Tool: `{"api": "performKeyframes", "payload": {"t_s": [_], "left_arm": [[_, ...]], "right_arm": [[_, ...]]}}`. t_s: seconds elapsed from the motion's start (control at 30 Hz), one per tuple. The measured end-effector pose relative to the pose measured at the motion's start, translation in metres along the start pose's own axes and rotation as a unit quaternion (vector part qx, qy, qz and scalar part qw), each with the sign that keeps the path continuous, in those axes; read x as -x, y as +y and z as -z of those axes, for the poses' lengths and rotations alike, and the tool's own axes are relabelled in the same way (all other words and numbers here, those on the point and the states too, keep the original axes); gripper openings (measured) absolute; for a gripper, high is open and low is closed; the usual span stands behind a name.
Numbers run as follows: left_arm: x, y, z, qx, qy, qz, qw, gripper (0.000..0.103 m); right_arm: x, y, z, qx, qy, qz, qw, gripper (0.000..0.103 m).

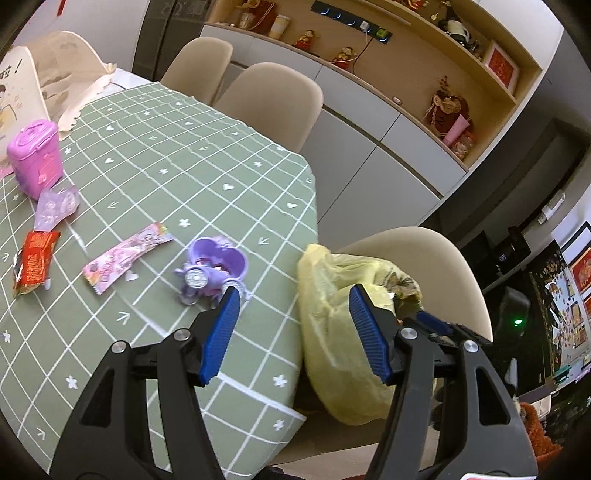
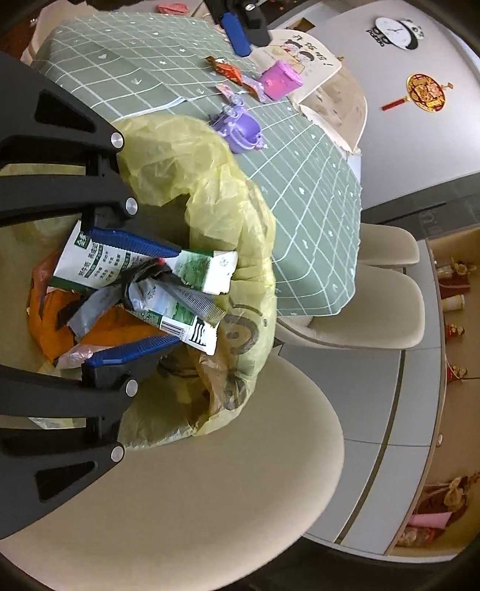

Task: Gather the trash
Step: 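Move both tools back over the table toward remaining trash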

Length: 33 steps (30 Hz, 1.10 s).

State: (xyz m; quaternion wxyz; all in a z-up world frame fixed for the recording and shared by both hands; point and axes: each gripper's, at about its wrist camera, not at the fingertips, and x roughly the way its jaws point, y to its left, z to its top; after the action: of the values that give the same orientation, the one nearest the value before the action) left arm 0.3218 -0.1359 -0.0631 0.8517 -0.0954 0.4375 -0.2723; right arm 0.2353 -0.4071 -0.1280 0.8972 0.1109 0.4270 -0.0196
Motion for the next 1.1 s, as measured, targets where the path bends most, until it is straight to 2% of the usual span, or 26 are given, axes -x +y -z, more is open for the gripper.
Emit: {"api": "performKeyframes", "payload": {"t_s": [0.13, 0.3, 0.57, 0.77, 0.83, 0.93, 1.1], "left_arm": [[0.004, 0.02, 0.001, 0.003, 0.002, -0.008, 1.0, 0.058], [0.02, 0.05, 0.004, 0.005, -0.005, -0.028, 0.9996, 0.058], [0.065, 0.141, 0.008, 0.051, -0.028, -0.073, 0.9956, 0.058], [0.101, 0.222, 0.004, 0.053, -0.055, -0.123, 0.9894, 0.058], [0.107, 0.246, 0.0, 0.048, -0.059, -0.133, 0.9882, 0.058], [0.109, 0.284, -0.015, 0.014, -0.06, -0.146, 0.9874, 0.058], [0.096, 0.353, -0.057, -0.047, -0.049, -0.14, 0.9879, 0.058]], "right_arm": [[0.019, 0.015, -0.01, 0.0, -0.03, -0.006, 1.0, 0.042], [0.034, 0.051, -0.03, 0.008, -0.061, -0.034, 0.998, 0.042], [0.013, 0.137, -0.042, 0.041, -0.046, -0.087, 0.994, 0.042], [-0.015, 0.199, -0.045, 0.063, -0.027, -0.113, 0.991, 0.042], [-0.024, 0.217, -0.046, 0.066, -0.021, -0.118, 0.991, 0.042], [-0.04, 0.244, -0.047, 0.072, -0.006, -0.12, 0.99, 0.042], [-0.062, 0.284, -0.047, 0.082, 0.019, -0.116, 0.99, 0.042]]}}
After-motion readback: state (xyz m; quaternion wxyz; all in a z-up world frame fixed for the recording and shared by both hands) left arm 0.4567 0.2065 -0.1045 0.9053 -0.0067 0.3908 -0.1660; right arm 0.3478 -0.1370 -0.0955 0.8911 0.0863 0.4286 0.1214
